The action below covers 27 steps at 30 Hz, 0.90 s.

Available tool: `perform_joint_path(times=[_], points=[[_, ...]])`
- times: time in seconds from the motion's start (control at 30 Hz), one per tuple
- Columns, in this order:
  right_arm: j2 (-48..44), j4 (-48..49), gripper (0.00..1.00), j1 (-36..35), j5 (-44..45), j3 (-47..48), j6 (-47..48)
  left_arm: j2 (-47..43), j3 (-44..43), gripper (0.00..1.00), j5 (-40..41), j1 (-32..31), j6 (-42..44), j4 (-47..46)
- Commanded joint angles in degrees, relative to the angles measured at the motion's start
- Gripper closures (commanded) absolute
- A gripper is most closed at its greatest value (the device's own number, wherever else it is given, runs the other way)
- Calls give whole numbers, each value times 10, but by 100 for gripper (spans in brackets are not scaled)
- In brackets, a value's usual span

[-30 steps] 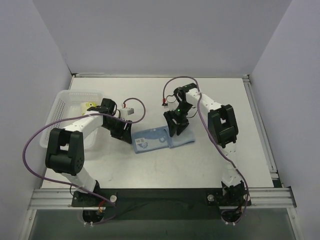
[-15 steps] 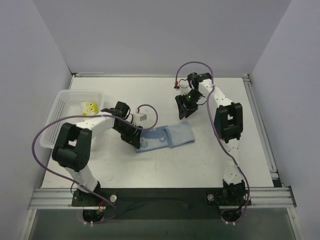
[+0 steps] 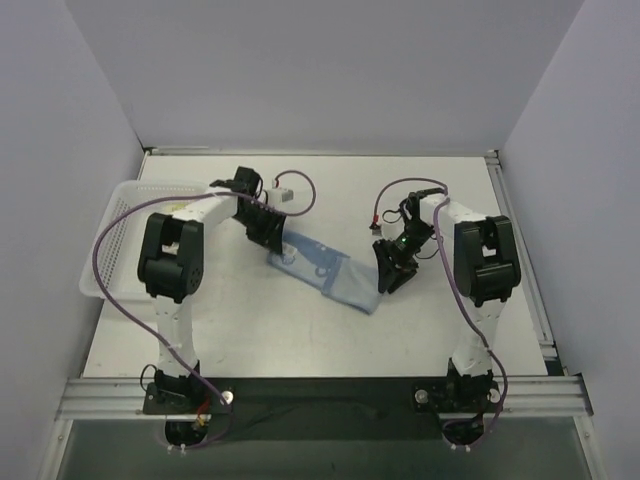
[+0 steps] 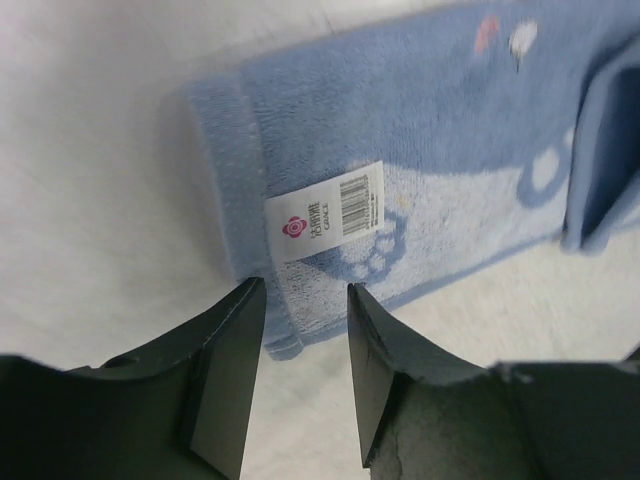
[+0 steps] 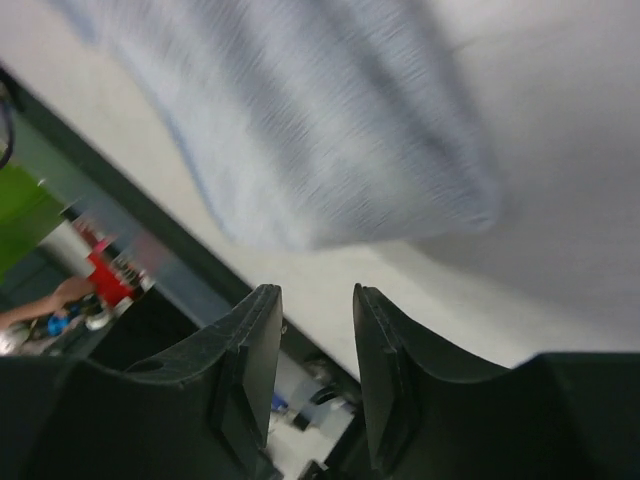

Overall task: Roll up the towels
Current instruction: Fold the towel

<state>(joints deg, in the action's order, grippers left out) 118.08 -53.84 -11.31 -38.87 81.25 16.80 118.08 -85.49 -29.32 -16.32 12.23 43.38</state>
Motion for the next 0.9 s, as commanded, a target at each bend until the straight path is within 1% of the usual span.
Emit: perform_joint_path(times=[0.0, 0.07, 0.1, 0.13, 0.17, 0.23, 0.3, 0.33, 0.47, 0.63, 0.73, 0.83, 0.87], points=[[-86, -53, 64, -51, -136, -51, 23, 22, -106, 51, 13, 14, 16, 18], [-108, -53, 62, -43, -147, -50, 21, 1, -105, 50, -8, 15, 15, 22], [-111, -50, 61, -28, -144, -38, 23, -9, -96, 49, -20, 14, 13, 21], [-115, -37, 60, -17, -136, -33, 20, -20, -72, 49, -46, 12, 12, 21], [-114, -27, 56, -10, -109, -26, 16, -39, -56, 49, -56, 6, 11, 21], [-100, 2, 53, 3, -80, 2, 1, -54, -18, 50, -68, -3, 6, 14], [-82, 16, 52, 3, -47, 26, -9, -66, 1, 50, -72, -13, -11, -7], [-60, 29, 52, 3, -40, 51, -13, -67, 13, 50, -72, -16, -20, -14], [-5, 35, 52, -3, -17, 99, -18, -51, 7, 49, -60, -22, -32, -26], [35, 37, 52, -9, -11, 101, -5, -16, -12, 49, -34, -22, -38, -31], [45, 38, 54, -17, -9, 85, 3, 9, -16, 50, -27, -22, -44, -31], [44, 40, 64, -23, -5, 60, 10, 23, -17, 54, -12, -21, -43, -32], [41, 40, 72, -23, -5, 52, 10, 29, -18, 56, -8, -21, -40, -31]])
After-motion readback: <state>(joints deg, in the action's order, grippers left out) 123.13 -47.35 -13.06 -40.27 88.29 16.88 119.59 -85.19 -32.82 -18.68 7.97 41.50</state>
